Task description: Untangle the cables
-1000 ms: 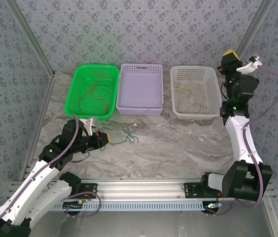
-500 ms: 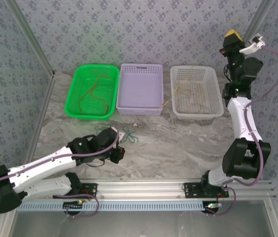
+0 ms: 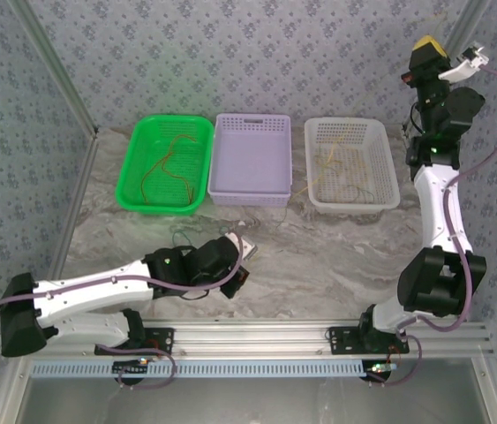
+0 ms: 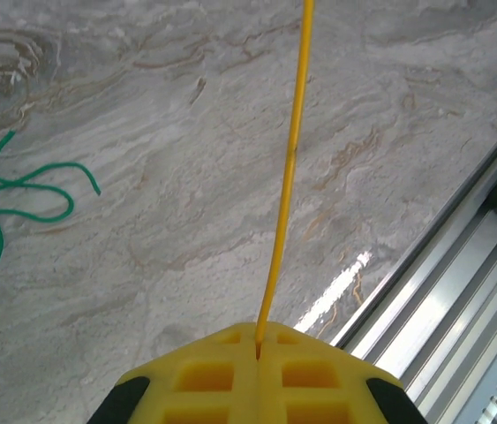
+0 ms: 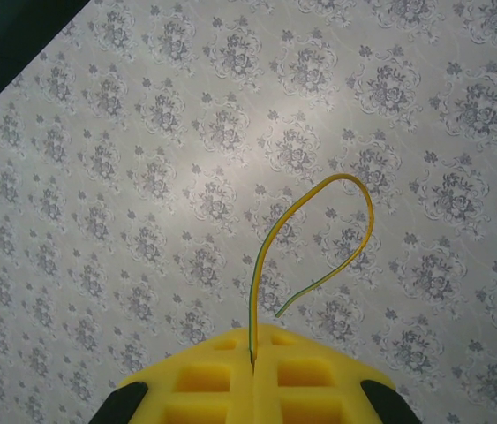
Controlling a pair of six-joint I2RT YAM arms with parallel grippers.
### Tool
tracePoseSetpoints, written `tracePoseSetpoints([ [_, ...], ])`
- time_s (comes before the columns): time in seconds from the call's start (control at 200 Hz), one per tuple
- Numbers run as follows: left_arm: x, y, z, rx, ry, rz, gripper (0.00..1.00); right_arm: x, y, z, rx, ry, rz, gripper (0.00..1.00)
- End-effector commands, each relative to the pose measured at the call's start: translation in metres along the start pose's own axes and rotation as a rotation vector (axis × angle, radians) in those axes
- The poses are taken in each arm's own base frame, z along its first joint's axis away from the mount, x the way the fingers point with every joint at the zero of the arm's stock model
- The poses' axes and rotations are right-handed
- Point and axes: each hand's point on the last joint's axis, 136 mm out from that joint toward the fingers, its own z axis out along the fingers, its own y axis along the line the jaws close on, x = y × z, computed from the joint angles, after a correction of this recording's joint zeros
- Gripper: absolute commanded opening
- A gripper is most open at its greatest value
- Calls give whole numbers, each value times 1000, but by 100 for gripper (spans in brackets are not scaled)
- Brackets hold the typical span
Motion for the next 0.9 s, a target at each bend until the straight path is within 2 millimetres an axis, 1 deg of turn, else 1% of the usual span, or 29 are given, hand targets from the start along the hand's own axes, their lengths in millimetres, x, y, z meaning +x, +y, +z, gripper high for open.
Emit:
tracePoseSetpoints([
  [0.0,-66,-22,-11,59,-167,8,0,-6,14,6,6,11,-86,0],
  [0.07,-97,-26,-6,72,-208,-5,0,-1,11,8,34,26,-88,0],
  [0.165,-134,-27,5,75,-240,-9,0,4,10,11,61,45,-100,0],
  [0.235,-156,-29,15,79,-260,-2,0,9,6,14,87,61,-109,0],
  [0.325,-185,-35,26,108,-292,10,0,16,-1,17,113,79,-119,0],
  [0.445,-219,-39,50,117,-311,12,0,25,-12,20,135,92,-128,0],
  [0.55,-242,-37,74,116,-321,4,0,33,-22,22,148,100,-129,0],
  [0.71,-266,-23,113,97,-326,-9,0,44,-36,27,159,106,-126,0],
  [0.735,-268,-20,121,92,-322,-14,0,46,-38,28,161,112,-126,0],
  [0.824,-280,-12,144,83,-323,-23,0,59,-50,28,182,134,-118,0],
  [0.839,-277,-10,151,78,-310,-25,0,61,-52,28,186,136,-117,0],
  [0.849,-284,-10,149,80,-325,-25,0,62,-53,28,188,137,-117,0],
  [0.894,-290,-6,160,72,-323,-30,0,70,-59,27,197,150,-113,0],
])
